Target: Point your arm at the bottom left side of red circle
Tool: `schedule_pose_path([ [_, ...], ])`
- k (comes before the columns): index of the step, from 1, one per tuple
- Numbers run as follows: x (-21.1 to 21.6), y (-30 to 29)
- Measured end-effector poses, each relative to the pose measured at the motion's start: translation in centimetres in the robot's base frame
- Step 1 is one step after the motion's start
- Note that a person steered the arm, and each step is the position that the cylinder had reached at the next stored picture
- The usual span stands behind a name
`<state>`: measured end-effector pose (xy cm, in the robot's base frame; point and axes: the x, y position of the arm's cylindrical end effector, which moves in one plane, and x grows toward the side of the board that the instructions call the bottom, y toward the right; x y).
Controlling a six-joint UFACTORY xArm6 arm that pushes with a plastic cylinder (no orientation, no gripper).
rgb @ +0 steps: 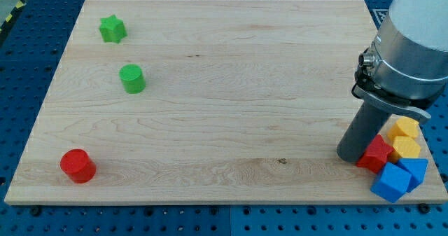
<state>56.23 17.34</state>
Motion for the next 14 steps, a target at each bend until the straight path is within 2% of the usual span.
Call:
schedule_pose_path([
  [1, 0.0, -0.5],
  [3, 0.1, -10.5],
  [6, 0.1, -10.7],
  [7, 0.1, -13.0],
  [9, -1.2, -25.2],
  [10, -4.9, -29.7],
  [11, -5.6, -35.0],
  [13, -4.4, -46.9],
  [14, -3.3, -47.8],
])
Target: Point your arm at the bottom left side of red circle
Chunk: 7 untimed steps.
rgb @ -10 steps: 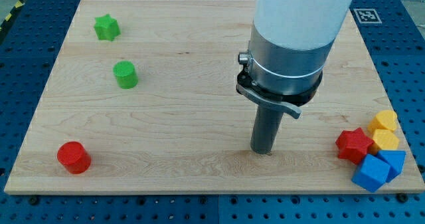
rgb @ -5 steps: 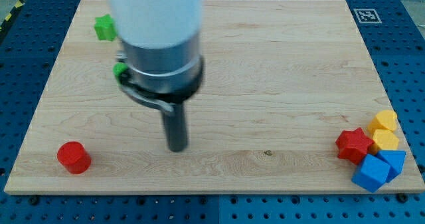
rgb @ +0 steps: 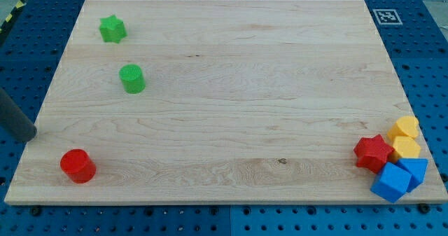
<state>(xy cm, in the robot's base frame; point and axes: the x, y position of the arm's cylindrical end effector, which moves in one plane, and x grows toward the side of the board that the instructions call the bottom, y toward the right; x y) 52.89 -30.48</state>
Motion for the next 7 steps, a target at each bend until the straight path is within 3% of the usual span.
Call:
schedule_pose_path([
  [2, 5.0, 0.1],
  [7, 7.9, 7.7],
])
